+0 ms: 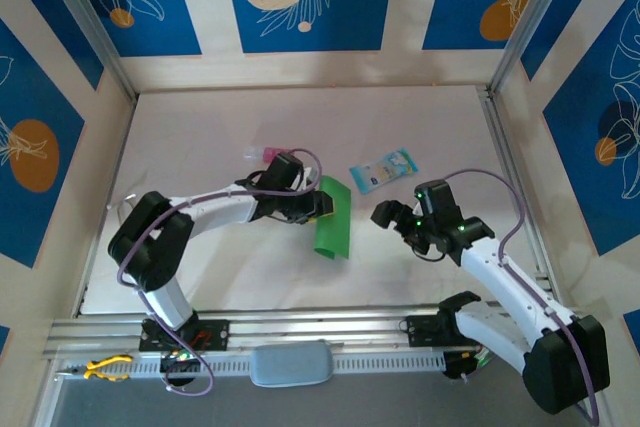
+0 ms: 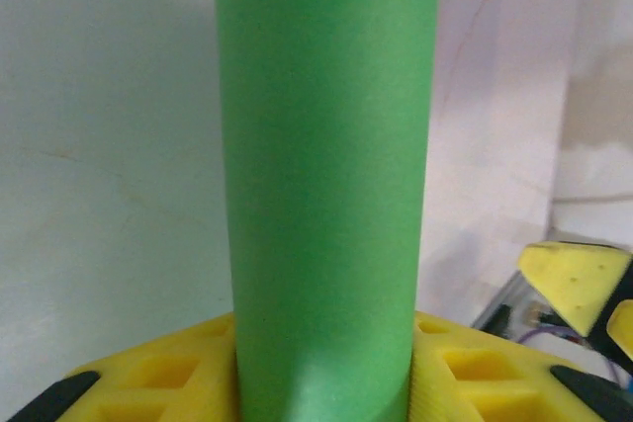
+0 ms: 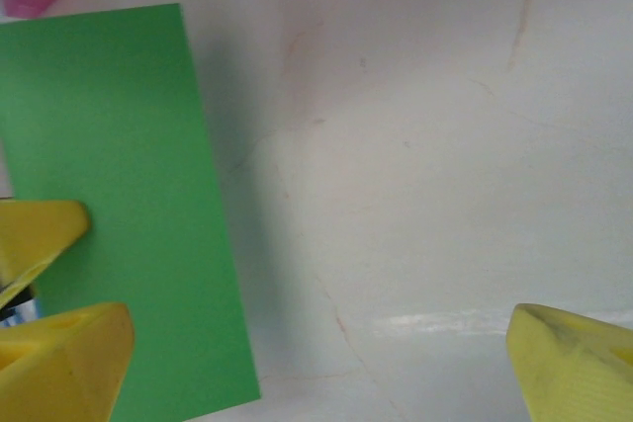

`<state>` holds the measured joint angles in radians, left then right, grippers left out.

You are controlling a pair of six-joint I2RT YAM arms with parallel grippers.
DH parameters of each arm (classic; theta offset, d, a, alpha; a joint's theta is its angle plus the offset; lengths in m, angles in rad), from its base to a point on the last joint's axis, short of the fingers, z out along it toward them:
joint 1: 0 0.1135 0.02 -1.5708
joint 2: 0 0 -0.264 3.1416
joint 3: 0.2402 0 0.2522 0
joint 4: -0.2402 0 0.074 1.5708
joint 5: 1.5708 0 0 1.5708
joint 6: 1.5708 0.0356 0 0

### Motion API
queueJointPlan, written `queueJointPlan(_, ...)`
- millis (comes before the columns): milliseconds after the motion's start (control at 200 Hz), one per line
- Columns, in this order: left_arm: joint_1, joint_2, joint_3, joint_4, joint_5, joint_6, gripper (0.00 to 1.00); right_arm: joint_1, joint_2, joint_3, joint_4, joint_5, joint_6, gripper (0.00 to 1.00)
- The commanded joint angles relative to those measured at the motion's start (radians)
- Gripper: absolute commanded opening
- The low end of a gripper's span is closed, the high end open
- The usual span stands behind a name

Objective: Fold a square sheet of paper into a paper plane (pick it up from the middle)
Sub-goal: First fold the square sheet of paper in half at the center of the table.

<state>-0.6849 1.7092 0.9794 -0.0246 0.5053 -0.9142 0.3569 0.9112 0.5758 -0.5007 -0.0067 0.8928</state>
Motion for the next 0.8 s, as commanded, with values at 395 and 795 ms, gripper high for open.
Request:
queueJointPlan(395,0.005,0.098,-0.048,0.169,0.084,-0.035,0.41,0.001,-0.059,-0.058,0.178,-0.181,-0.02,0.86)
queueJointPlan(795,0.005,0.14,-0.007,0.015,-0.027,0.063,0.5,0.034,0.055,-0.034,0.191,-0.185,-0.014,0.8)
